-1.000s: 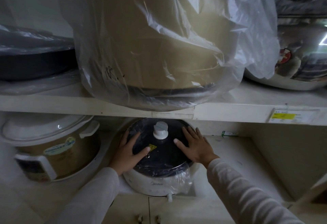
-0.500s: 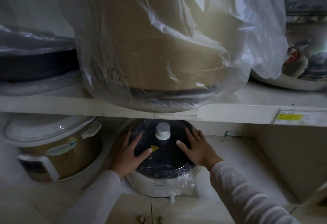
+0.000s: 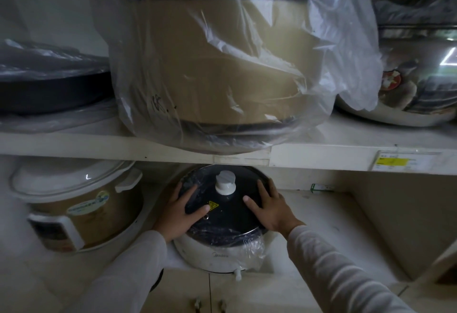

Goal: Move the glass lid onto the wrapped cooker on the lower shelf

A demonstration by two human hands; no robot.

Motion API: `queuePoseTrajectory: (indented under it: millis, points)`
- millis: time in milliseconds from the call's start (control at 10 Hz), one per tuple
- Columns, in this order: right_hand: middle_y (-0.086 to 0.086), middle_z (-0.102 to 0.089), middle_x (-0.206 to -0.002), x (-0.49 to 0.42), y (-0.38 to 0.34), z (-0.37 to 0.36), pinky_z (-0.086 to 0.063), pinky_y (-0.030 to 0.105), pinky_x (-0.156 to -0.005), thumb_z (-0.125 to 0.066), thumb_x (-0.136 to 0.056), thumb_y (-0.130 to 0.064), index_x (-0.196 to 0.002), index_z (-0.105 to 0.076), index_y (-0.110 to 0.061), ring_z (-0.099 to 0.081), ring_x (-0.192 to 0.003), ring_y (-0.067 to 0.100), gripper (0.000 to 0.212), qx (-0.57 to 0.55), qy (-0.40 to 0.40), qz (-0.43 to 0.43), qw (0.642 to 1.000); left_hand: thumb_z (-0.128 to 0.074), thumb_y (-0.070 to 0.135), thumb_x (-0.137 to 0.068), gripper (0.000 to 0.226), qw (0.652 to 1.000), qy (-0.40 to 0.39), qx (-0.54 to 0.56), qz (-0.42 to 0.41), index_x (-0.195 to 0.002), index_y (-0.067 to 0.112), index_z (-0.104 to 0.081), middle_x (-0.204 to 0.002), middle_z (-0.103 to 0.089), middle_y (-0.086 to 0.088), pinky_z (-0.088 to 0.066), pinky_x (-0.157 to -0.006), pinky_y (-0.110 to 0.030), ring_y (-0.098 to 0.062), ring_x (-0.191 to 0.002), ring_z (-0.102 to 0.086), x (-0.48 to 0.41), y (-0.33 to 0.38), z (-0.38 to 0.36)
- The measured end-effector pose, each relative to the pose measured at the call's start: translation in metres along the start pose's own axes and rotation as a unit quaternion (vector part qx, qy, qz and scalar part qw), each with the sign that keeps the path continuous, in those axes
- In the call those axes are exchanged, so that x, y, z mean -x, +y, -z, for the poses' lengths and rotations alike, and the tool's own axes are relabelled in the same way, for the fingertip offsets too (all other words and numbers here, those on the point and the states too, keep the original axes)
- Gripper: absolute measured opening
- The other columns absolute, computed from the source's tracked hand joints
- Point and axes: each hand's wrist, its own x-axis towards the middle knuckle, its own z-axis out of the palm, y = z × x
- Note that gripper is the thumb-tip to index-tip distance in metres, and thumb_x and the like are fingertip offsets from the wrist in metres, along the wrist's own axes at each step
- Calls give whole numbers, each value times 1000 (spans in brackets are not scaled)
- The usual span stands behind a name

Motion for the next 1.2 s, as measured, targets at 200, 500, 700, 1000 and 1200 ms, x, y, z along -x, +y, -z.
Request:
queuePoseTrajectory:
  millis: [200,500,700,1000,1200]
  points:
    - [7,7,-168,5,-4,7,-10,51,-121,-32,-83,-83,-157,-10,-31,-1,-151,43,93,-17,2,-5,1000,-62,67,-78,76,999,24,3,-22,-144,37,-39,-157,-27,3,-33,-112,-43,-23,-142,-32,8,11,4]
    - [7,2,-168,35,-1,-9,-9,53,-121,-40,-84,-78,-156,-9,-33,10,-152,36,91,-32,34,24,999,-64,63,-79,75,998,50,0,-43,-144,38,-37,-160,-19,-2,-33,-110,-44,-28,-144,-25,35,11,-8]
    - [6,4,-168,41,-2,-9,-7,52,-121,-41,-86,-75,-156,-8,-33,13,-152,34,88,-52,35,22,998,-60,74,-73,84,999,39,-1,-4,-146,42,-32,-162,-16,-1,-33,-113,-52,-28,-146,-24,33,2,-13]
    - [10,0,-167,46,-7,0,-4,48,-122,-40,-89,-72,-157,-10,-27,10,-152,35,87,-36,13,19,999,-51,78,-76,87,999,27,-35,-8,-149,43,-21,-164,-10,2,-31,-114,-51,-27,-148,-19,39,4,-12]
    - [2,-64,-129,77,-17,28,-46,37,-103,-54,-88,-55,-127,-62,-24,-56,-123,22,51,-17,45,130,990,-58,84,-65,97,999,19,-32,-3,-148,45,-24,-162,-16,5,-35,-111,-49,-24,-145,-27,34,-6,-11]
